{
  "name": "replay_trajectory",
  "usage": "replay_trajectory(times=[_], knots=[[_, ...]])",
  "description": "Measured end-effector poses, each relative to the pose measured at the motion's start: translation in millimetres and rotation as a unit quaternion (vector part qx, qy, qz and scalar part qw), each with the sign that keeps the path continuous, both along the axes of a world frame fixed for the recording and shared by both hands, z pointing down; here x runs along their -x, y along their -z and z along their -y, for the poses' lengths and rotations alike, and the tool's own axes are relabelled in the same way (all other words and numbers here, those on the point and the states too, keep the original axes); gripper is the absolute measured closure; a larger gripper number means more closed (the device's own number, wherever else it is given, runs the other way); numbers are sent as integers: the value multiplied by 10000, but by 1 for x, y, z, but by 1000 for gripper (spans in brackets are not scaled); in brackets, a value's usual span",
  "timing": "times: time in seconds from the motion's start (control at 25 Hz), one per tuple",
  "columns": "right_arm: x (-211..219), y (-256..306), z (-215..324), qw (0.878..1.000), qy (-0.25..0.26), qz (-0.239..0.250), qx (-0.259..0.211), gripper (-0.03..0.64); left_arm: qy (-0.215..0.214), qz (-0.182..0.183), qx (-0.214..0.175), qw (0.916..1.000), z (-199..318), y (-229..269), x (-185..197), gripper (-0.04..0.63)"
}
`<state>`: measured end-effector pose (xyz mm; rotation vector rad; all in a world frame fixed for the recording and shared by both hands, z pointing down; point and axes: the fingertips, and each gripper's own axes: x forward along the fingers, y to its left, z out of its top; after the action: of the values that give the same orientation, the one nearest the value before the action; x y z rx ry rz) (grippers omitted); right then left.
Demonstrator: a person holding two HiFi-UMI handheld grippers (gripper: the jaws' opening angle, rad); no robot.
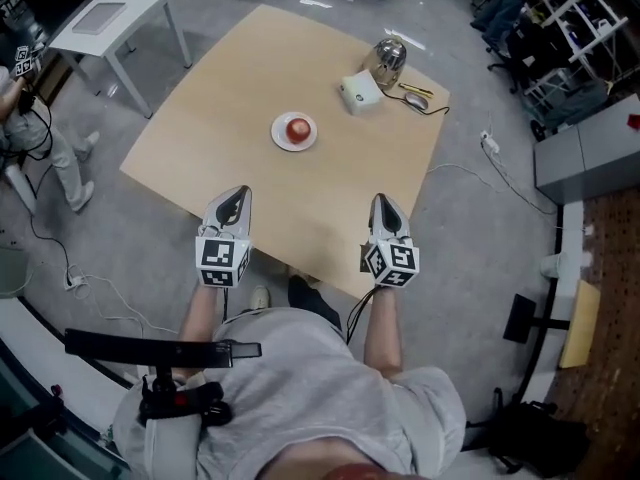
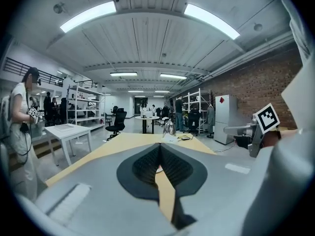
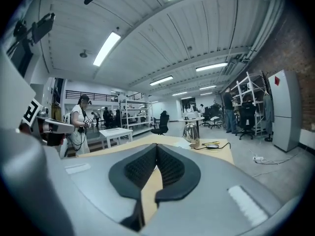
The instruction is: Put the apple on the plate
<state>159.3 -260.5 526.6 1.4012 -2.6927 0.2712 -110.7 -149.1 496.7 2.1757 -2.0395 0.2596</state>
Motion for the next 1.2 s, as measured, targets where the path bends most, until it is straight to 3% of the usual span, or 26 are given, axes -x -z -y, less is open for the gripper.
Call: replay_trajectory(times=[0.72, 1.2], knots=[[-59, 6, -83, 9958, -879, 190, -195, 611, -839, 156, 3, 9964, -6, -8, -37, 577], [-59, -5, -98, 9950, -963, 195, -155, 611, -1030, 219, -5, 9944, -5, -9, -44, 577]])
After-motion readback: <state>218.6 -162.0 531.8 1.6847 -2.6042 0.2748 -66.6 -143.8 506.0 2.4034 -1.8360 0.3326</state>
